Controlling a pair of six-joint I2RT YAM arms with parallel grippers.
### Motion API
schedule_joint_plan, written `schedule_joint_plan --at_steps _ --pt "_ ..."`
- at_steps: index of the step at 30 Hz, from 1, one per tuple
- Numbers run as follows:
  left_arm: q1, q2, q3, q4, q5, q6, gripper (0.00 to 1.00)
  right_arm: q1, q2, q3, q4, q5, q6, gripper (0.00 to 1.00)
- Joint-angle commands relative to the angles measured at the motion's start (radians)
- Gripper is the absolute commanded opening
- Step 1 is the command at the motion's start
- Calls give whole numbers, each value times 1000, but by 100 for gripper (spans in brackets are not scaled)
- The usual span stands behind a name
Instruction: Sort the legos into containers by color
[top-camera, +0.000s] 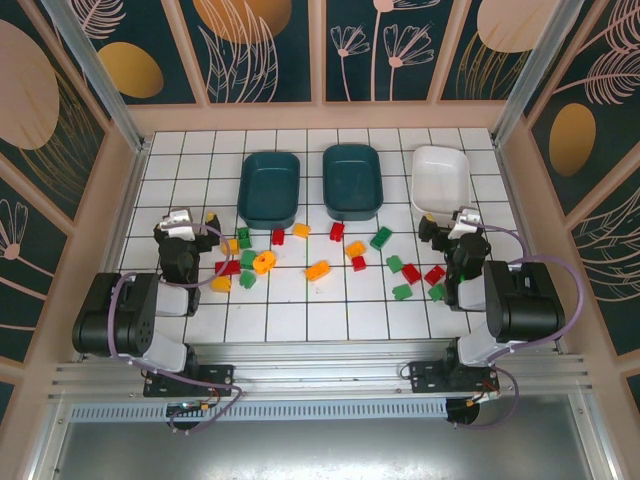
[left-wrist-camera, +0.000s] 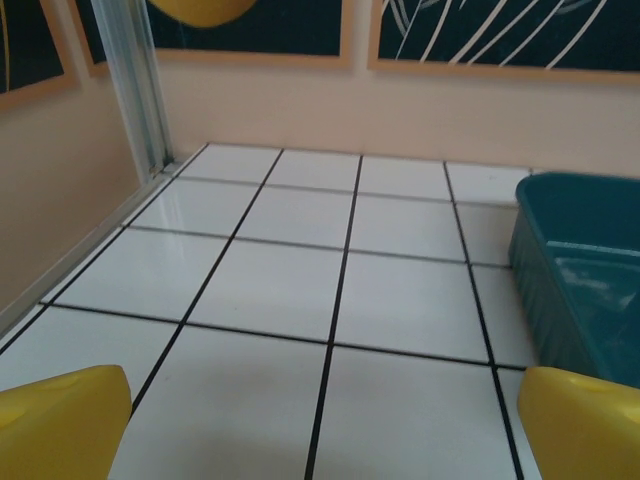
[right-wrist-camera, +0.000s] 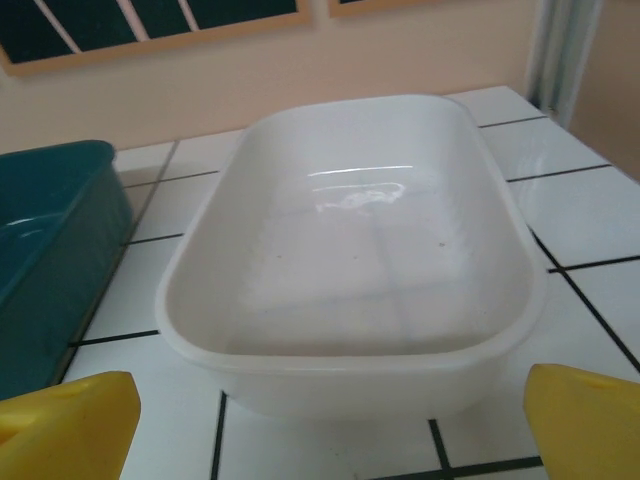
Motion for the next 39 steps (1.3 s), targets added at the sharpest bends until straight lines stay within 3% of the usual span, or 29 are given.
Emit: schedule_joint_plan --at_steps 1,4,6,8,9,11,14,17,20,25,30,39 --pt "6 -163 154 -309 -28 -22 99 54 -126 169 -341 224 4 99" --pt "6 -253 314 -526 16 -73 99 52 -196 411 -666 210 30 99" --pt "6 -275 452 -680 11 -204 99 43 -216 578 -857 190 86 99" --pt "6 -257 618 -874 -34 -388 99 5 -203 701 -994 45 150 99" --pt "6 -238 692 -976 -32 -456 98 -16 -184 743 -1030 -35 180 99" --pt "6 -195 808 -1089 64 -452 99 -60 -134 789 -1047 -165 253 99" --pt "7 -115 815 -1035 223 -466 99 -131 -81 814 -1027 -337 341 99" --pt "7 6 911 -1141 273 -421 94 -144 -49 832 -1065 -186 316 99" --pt "6 144 1040 -1292 287 -402 86 -157 42 927 -1227 -31 253 89" --pt "-9 334 1156 -1431 333 -378 78 -171 227 1045 -1384 -71 151 76" --pt "-65 414 1186 -1477 309 -319 79 -171 302 1030 -1360 -70 122 75" --pt "-92 506 1221 -1491 270 -310 75 -171 405 1050 -1334 -82 97 59"
